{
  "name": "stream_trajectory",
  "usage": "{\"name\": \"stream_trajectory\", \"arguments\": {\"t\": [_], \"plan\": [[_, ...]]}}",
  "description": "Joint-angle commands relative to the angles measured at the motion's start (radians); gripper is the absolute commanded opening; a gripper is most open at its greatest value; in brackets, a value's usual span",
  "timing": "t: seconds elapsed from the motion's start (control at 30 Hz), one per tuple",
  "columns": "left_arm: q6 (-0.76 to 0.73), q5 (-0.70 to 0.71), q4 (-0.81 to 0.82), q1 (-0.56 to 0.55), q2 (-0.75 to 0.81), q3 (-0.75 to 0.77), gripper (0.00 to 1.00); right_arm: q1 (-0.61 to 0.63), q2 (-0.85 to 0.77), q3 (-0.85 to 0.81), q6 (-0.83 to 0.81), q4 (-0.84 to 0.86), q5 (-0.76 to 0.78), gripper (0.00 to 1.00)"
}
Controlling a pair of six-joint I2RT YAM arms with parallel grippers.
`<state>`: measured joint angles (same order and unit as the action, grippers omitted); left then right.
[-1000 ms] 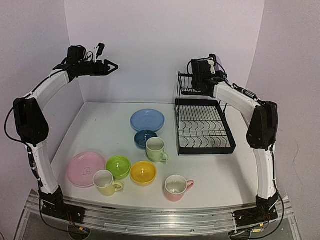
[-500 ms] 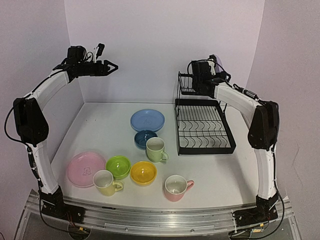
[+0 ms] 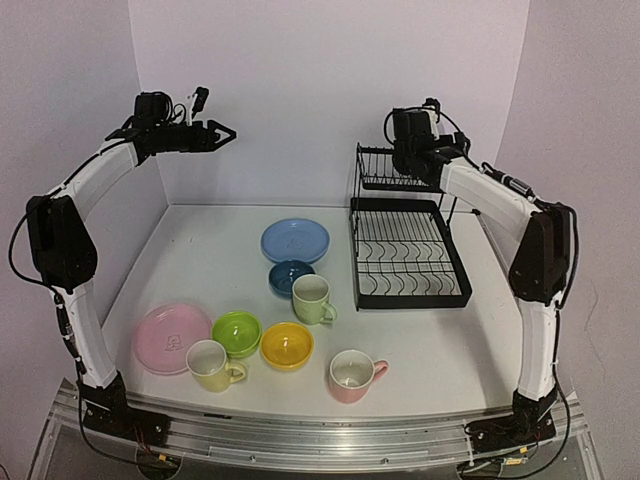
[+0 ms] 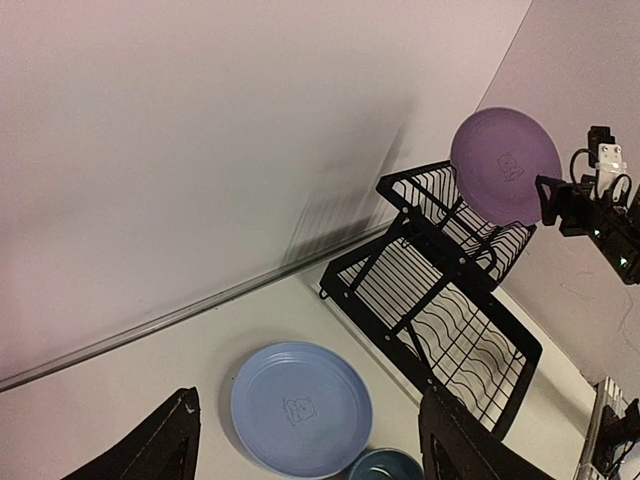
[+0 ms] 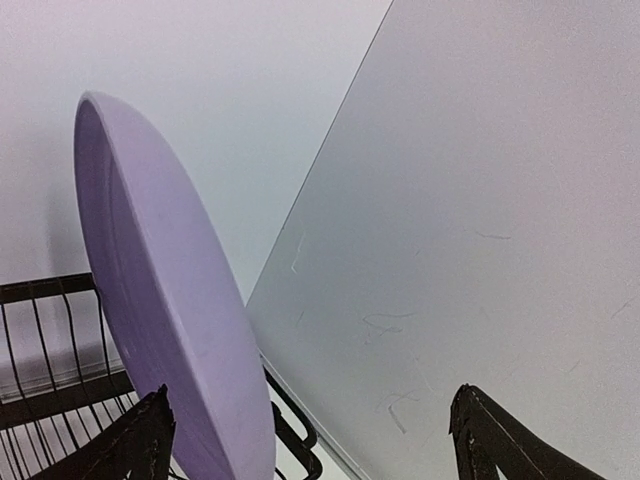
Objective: Load the mixed dishes into the dish rack
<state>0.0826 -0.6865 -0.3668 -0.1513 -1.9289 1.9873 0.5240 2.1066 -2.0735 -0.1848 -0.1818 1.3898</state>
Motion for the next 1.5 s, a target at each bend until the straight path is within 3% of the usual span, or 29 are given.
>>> {"name": "stream_trajectory", "arguments": {"t": [0.0,0.3,0.4,0.57,0.77,1.07,1.27,1.47], "plan": [[-0.012,-0.018,-0.002,0.006,0.059,0.017,0.75,0.024,-0.113,0.017,-0.023,0.021,-0.053,0.94],[-0.029,0.008,-0.013,0.003,0.060,-0.010,0.74,0.074,-0.258,0.080,-0.027,-0.007,-0.226,0.95],[-0.099,0.048,-0.047,-0.018,0.054,-0.040,0.74,0.083,-0.340,0.112,0.078,-0.089,-0.339,0.96],[-0.247,0.192,-0.092,-0.104,0.015,-0.124,0.75,0.082,-0.481,0.189,0.289,-0.179,-0.655,0.96],[-0.099,0.270,-0.108,-0.161,-0.158,-0.075,0.74,0.083,-0.480,0.103,0.400,-0.358,-0.859,0.96],[-0.031,0.475,-0.100,-0.227,-0.409,0.034,0.73,0.083,-0.544,0.184,0.449,-0.376,-0.828,0.96],[-0.056,0.490,-0.104,-0.251,-0.464,0.052,0.72,0.083,-0.543,0.186,0.459,-0.378,-0.804,0.96],[-0.065,0.534,-0.114,-0.266,-0.497,0.048,0.64,0.083,-0.541,0.194,0.470,-0.381,-0.823,0.95]]}}
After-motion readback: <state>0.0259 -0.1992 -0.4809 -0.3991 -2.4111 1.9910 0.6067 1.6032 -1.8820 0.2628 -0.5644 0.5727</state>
